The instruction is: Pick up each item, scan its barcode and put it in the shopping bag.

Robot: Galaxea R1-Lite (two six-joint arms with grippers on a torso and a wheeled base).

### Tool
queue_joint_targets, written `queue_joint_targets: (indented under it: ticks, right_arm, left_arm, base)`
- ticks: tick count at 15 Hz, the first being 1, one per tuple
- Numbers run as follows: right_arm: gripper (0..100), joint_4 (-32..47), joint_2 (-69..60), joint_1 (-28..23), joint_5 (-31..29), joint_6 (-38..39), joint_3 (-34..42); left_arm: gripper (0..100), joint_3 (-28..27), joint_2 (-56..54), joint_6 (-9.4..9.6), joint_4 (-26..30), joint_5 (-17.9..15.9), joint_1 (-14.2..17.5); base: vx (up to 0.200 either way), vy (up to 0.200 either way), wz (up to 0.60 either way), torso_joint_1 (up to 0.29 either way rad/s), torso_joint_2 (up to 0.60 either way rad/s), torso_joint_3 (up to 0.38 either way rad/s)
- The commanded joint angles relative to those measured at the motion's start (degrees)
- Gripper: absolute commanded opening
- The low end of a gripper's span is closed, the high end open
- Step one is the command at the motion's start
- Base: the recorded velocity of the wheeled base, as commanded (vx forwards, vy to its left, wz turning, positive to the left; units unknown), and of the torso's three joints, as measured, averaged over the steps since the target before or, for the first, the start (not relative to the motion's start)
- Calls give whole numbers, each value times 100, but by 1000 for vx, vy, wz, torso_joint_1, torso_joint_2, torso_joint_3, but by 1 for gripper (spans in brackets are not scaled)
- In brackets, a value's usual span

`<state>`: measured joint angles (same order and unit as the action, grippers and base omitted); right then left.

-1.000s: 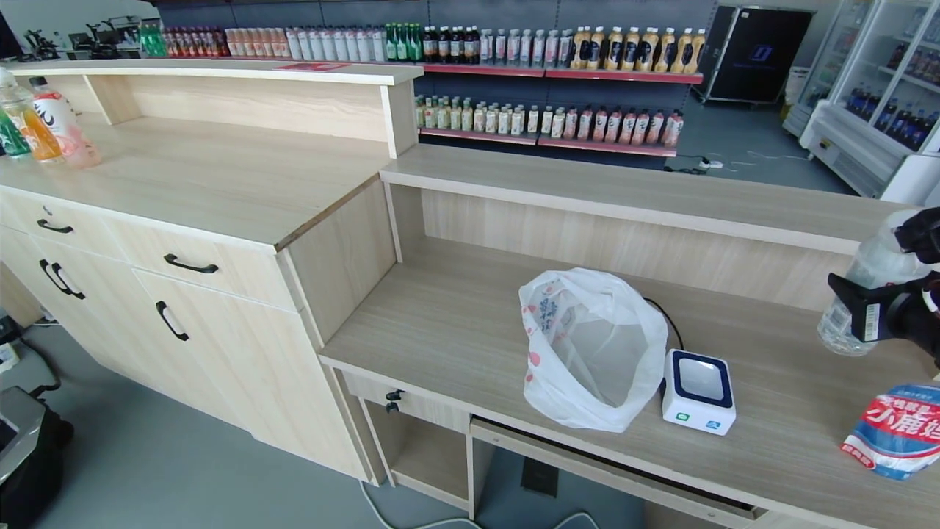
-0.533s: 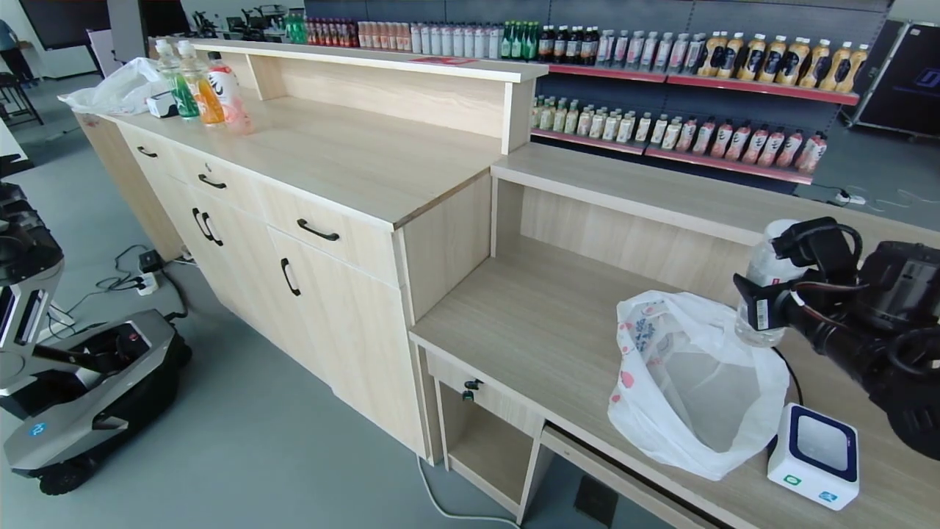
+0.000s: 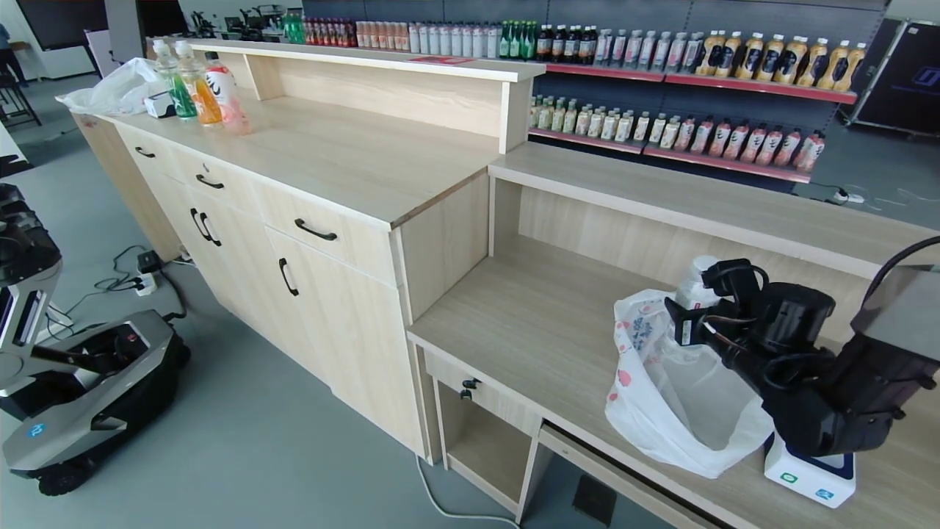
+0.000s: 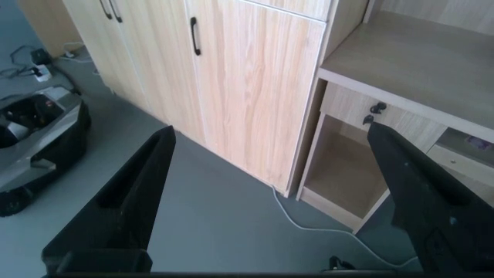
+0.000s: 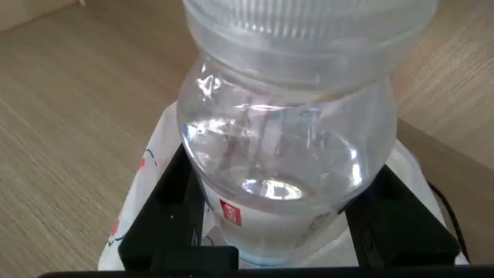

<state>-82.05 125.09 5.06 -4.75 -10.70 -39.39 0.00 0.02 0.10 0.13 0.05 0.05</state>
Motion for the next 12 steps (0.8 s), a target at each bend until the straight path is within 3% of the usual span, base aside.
queue_joint_targets:
  ticks: [1, 4, 12]
  right_arm:
    - [0, -162, 596, 30, 27, 174, -148]
    - [0, -408, 903, 39, 27, 569, -236]
    - [0, -795, 1598, 57, 27, 754, -333]
  left_arm:
    - [100, 0, -2, -1, -5, 4, 4]
    - [100, 0, -2, -1, -5, 4, 4]
    - [100, 0, -2, -1, -5, 4, 4]
  base:
    - [0, 0, 0, 0, 0, 0]
    - [0, 0, 0, 0, 0, 0]
    - [0, 0, 0, 0, 0, 0]
